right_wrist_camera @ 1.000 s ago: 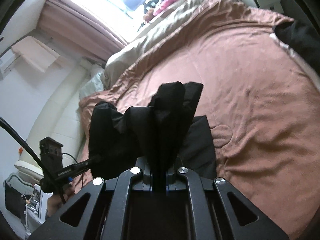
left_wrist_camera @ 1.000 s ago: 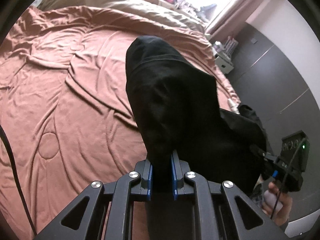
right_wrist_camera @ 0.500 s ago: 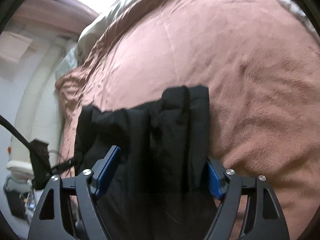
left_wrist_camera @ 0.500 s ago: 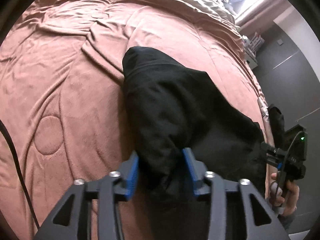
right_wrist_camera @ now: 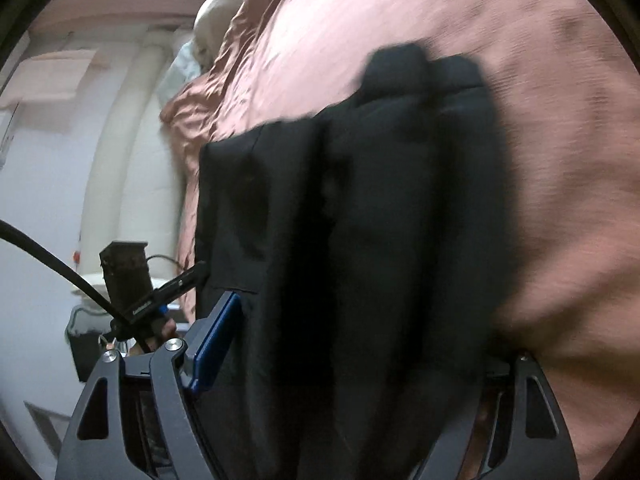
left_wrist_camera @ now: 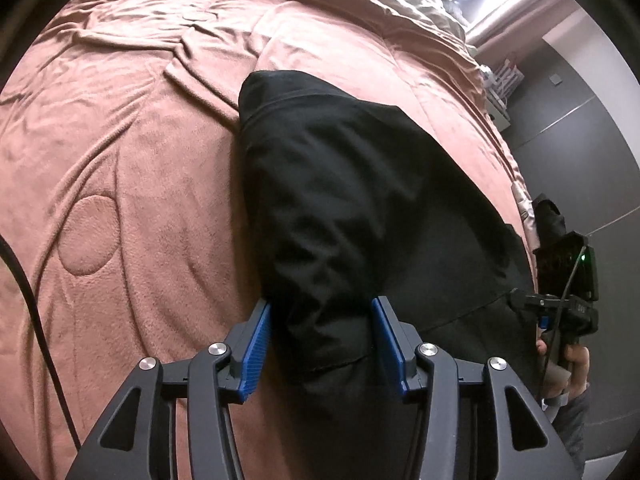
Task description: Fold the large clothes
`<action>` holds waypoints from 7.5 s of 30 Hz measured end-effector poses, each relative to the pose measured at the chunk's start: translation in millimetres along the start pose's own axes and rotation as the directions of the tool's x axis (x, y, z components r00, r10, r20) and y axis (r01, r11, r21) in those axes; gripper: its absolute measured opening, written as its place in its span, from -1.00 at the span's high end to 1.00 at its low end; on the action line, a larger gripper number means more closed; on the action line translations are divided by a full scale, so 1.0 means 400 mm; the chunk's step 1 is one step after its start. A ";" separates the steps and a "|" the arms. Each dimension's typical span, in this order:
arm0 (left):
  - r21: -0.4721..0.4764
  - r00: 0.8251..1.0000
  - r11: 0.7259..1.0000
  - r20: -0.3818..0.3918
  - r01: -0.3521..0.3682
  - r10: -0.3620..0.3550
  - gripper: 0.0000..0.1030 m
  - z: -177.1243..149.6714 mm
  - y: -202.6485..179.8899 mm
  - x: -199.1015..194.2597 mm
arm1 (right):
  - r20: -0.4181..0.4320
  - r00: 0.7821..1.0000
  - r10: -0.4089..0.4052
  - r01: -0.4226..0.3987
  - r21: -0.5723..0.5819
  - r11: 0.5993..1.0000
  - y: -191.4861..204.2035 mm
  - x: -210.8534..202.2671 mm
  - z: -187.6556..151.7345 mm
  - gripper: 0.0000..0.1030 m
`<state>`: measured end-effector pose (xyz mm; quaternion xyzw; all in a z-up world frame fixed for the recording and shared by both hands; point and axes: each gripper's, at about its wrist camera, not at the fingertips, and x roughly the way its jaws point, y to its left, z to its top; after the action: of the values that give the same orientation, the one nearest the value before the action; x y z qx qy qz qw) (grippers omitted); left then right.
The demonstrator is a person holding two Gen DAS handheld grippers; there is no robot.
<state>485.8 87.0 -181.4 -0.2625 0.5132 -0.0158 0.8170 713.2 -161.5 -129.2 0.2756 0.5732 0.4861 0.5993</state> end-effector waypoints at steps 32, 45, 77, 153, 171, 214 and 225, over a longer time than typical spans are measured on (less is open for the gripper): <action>0.089 0.980 0.984 0.112 0.153 -0.163 0.76 -0.023 -0.161 -0.209 | 0.260 0.966 0.001 0.040 -0.155 0.987 0.229 -0.039 -0.246 0.75; 0.263 0.946 0.928 0.121 0.263 -0.302 0.77 -0.024 -0.487 -0.288 | 0.484 0.875 -0.021 0.124 -0.182 0.975 0.332 -0.307 -0.446 0.75; 0.383 0.905 0.824 -0.096 0.417 -0.414 0.77 -0.037 -1.274 -0.003 | 0.625 0.674 -0.394 0.470 0.049 0.881 0.419 -0.699 -0.613 0.76; 0.615 0.946 0.734 -0.064 0.288 -0.317 -0.60 -0.031 -1.110 -0.034 | 0.560 0.223 -0.798 0.474 0.653 0.591 0.486 -0.309 -1.226 -0.59; 0.665 0.896 0.716 0.161 0.211 -0.413 -0.99 -0.193 -0.814 -0.477 | 0.632 0.110 -0.767 0.603 0.571 0.557 0.807 -0.104 -1.342 -1.00; 0.493 0.772 0.869 0.568 -0.043 -0.284 -0.99 -0.857 -0.267 -0.949 | 0.823 0.149 -0.549 0.651 0.336 0.681 0.908 0.201 -1.803 -1.00; 0.449 0.770 0.891 0.592 -0.069 -0.239 -0.99 -0.991 -0.246 -0.915 | 0.826 0.188 -0.531 0.672 0.286 0.683 0.912 0.286 -1.860 -1.00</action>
<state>0.9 -53.1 33.3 -0.0816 0.1780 -0.0820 0.9772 -109.7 -90.3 4.7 0.1894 0.2129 0.0399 0.9577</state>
